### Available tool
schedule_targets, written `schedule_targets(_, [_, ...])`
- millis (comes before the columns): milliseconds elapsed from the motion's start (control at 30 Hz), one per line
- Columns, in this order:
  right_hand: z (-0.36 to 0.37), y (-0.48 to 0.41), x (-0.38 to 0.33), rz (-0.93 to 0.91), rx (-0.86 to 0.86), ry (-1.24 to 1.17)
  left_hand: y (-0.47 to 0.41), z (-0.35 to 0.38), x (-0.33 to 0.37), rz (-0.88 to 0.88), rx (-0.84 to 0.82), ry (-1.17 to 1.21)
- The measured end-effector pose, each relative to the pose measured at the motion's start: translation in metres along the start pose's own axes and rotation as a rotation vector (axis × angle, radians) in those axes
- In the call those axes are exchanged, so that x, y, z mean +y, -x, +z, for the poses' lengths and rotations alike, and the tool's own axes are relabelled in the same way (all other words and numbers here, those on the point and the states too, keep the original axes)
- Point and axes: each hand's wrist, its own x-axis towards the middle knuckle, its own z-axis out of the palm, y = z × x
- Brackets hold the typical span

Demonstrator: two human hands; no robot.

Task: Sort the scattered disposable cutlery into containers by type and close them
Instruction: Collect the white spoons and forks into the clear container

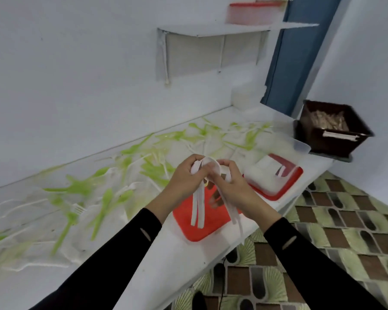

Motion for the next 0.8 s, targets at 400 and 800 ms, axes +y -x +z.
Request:
schedule_targets(400, [-0.133, -0.091, -0.007, 0.066, 0.153, 0.102, -0.153, 0.07, 0.007, -0.012, 0.118, 0.547])
schedule_targets(800, [-0.198, -0.169, -0.007, -0.079, 0.403, 0.344, -0.224, 0.141, 0.009, -0.08, -0.08, 0.508])
